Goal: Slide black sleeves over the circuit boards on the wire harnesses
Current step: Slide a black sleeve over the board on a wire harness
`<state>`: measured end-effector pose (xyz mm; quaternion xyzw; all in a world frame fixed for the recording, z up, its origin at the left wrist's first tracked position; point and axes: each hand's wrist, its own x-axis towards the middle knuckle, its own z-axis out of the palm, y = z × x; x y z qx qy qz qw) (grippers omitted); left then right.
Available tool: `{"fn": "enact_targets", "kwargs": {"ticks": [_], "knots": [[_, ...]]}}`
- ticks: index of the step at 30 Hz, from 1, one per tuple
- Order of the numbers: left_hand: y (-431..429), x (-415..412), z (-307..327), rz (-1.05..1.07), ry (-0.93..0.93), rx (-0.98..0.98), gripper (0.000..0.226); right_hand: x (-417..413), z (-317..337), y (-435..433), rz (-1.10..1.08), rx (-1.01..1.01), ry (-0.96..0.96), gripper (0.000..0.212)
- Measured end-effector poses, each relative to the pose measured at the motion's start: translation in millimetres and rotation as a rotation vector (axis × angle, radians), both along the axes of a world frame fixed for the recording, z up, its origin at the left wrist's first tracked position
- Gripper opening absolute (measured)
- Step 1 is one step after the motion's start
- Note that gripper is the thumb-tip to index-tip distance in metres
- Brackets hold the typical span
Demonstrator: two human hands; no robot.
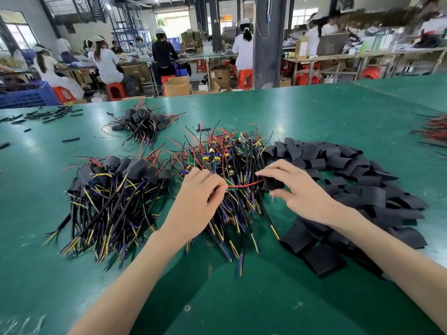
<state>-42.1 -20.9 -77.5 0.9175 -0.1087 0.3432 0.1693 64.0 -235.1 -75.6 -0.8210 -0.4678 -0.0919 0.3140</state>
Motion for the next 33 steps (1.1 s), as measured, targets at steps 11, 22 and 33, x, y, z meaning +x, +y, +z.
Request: {"fn": "enact_targets", "kwargs": {"ticks": [11,22,33], "knots": [[-7.3,0.1,0.4,-0.035,-0.068,-0.090,0.018,-9.6,2.2,4.9,-0.028,-0.114,-0.150,0.053],[-25.8,-1.9,-14.1,-0.192,0.146,-0.308,0.008,-34.4,3.4,21.2,0.039,-0.045,-0.194,0.043],[-6.4,0.1,-12.8,-0.107,0.321,-0.230,0.046,-16.3,3.1,11.6,-0.289,0.164,-0.132,0.019]]}}
